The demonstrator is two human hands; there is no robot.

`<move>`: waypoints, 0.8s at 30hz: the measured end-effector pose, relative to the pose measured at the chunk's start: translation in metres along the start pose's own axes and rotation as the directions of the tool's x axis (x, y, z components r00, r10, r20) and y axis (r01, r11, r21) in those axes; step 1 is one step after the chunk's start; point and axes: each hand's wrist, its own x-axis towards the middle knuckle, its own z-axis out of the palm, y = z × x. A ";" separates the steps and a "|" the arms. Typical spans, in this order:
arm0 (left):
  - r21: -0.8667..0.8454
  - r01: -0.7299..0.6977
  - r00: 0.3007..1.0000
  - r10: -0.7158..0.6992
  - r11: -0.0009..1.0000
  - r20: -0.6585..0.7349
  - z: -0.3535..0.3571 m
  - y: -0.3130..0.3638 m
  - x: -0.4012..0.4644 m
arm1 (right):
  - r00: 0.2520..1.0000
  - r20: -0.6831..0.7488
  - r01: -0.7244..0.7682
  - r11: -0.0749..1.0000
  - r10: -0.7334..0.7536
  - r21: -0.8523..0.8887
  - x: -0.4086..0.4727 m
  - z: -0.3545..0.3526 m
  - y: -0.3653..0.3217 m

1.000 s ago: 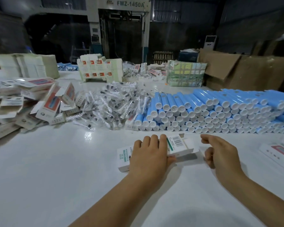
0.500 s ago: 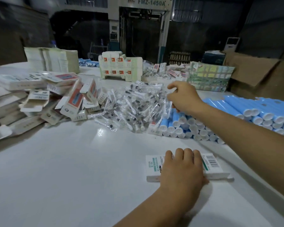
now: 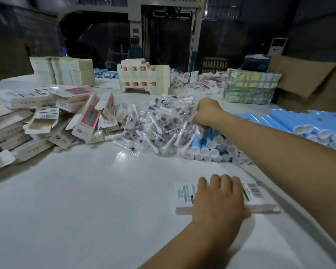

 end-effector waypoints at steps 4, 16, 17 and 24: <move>0.007 0.008 1.000 -0.008 1.000 -0.005 -0.006 0.000 -0.001 | 0.999 -0.043 -0.013 0.963 0.025 0.269 -0.016 -0.019 0.012; -0.039 0.115 0.990 -0.117 0.993 -0.078 -0.012 -0.008 -0.002 | 0.839 -0.407 0.222 0.455 0.362 0.862 -0.171 -0.046 0.142; -0.047 0.120 0.989 -0.123 0.992 -0.084 -0.012 -0.008 -0.001 | 0.820 -0.396 0.198 0.445 0.413 0.873 -0.182 -0.037 0.152; -0.010 0.054 0.962 -0.055 0.998 -0.267 -0.014 0.003 -0.006 | 0.839 -0.360 0.090 0.548 0.409 0.832 -0.198 0.003 0.146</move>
